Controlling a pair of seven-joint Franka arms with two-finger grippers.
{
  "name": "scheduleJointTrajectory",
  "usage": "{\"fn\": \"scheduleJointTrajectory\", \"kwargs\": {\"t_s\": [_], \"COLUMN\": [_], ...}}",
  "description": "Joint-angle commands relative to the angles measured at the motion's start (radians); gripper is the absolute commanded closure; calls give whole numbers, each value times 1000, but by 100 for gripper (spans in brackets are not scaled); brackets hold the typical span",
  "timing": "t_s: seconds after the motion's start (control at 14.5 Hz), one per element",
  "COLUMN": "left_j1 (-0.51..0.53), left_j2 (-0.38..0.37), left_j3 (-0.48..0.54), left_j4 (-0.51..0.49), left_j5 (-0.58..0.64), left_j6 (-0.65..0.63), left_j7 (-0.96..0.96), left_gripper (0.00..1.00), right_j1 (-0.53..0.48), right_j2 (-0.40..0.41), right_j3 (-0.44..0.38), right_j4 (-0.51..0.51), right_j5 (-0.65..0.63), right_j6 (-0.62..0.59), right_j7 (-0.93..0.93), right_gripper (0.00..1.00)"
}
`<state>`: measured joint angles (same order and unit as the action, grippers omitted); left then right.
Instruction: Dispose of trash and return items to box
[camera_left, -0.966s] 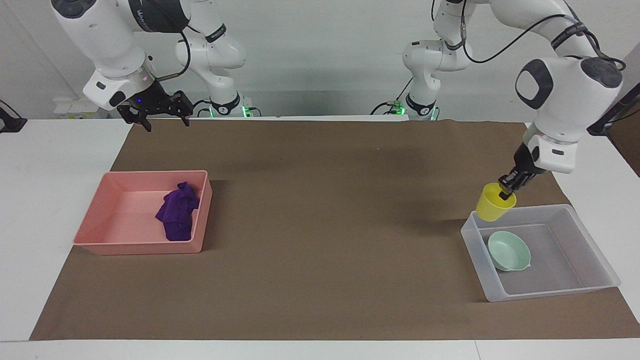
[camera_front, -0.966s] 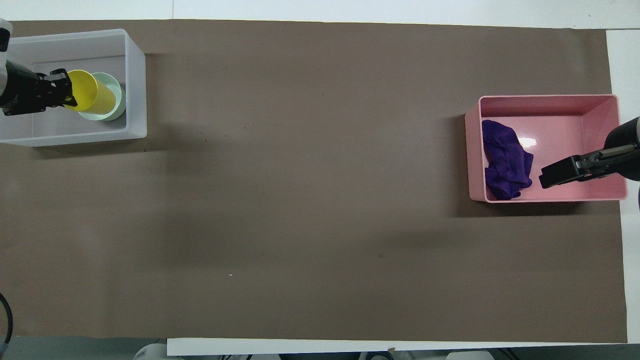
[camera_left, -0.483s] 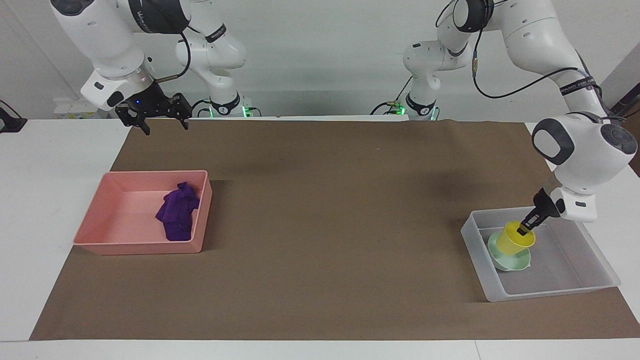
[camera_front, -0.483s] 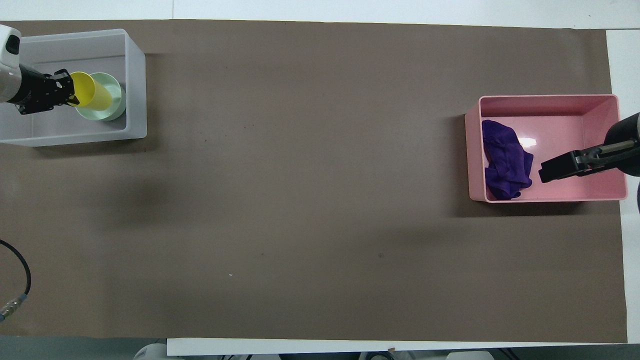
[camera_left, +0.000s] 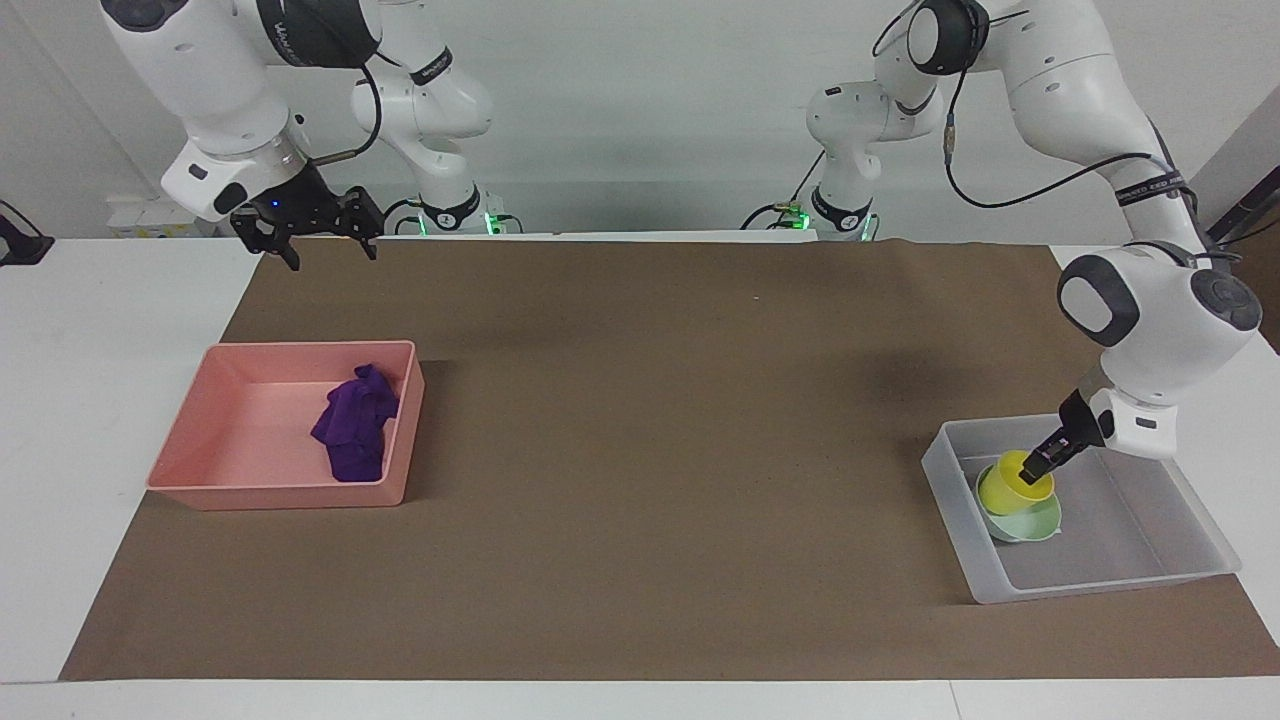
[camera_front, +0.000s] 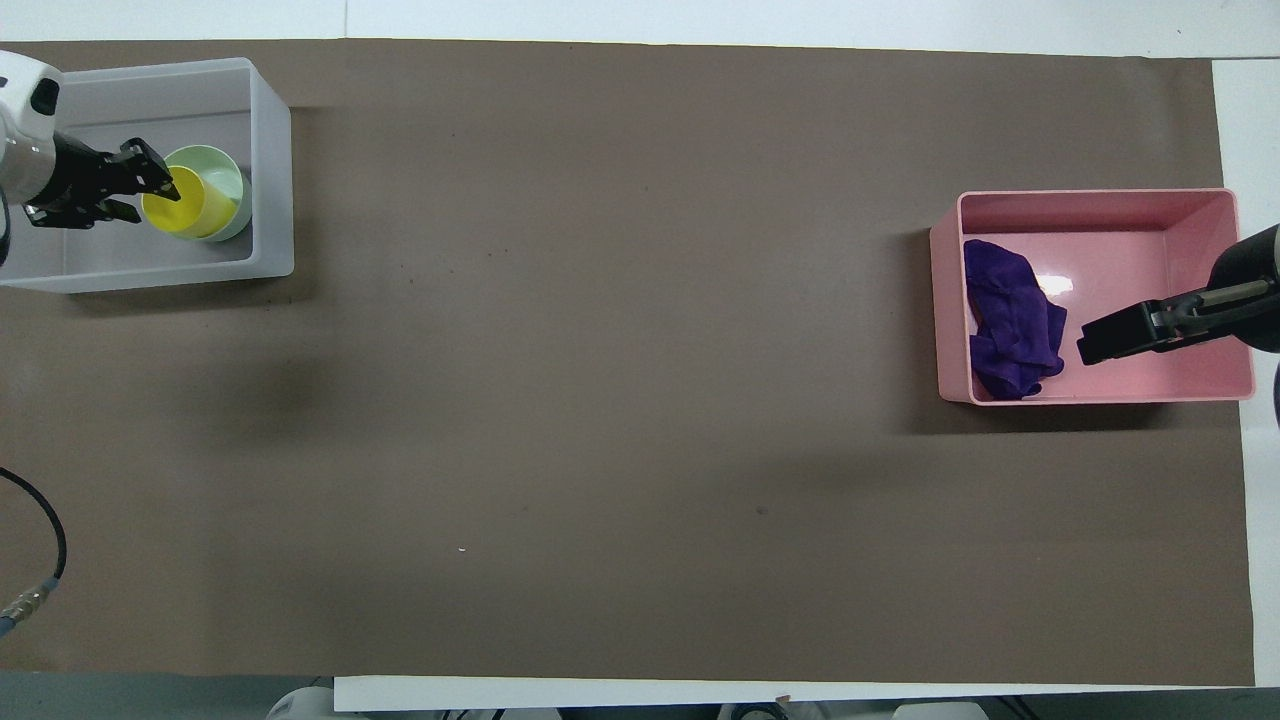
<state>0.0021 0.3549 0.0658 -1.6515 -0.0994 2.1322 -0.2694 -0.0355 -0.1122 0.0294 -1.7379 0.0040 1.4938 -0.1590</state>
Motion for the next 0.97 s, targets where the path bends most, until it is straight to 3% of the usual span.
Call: {"fn": "scheduleJointTrajectory", "kwargs": {"t_s": [0.0, 0.21, 0.48, 0.9], "left_j1": [-2, -11, -48, -99], "left_j2": [-150, -293, -392, -379], "left_j3": [-7, -8, -17, -21], "left_j4": [-17, -33, -16, 38], "left_j5": [6, 13, 111, 136], "left_j6": [-89, -277, -500, -584], "left_j7": [10, 24, 218, 309], "left_gripper": [0, 0, 0, 0], "right_j1": [-9, -7, -14, -12], "right_j2": [5, 3, 3, -1], "right_j3": [7, 7, 6, 6], "right_j4": [5, 1, 1, -21], "right_j5": [2, 4, 44, 45], "right_j6": [6, 14, 28, 31], "right_j7": [4, 7, 9, 18], "right_gripper": [0, 1, 1, 1]}}
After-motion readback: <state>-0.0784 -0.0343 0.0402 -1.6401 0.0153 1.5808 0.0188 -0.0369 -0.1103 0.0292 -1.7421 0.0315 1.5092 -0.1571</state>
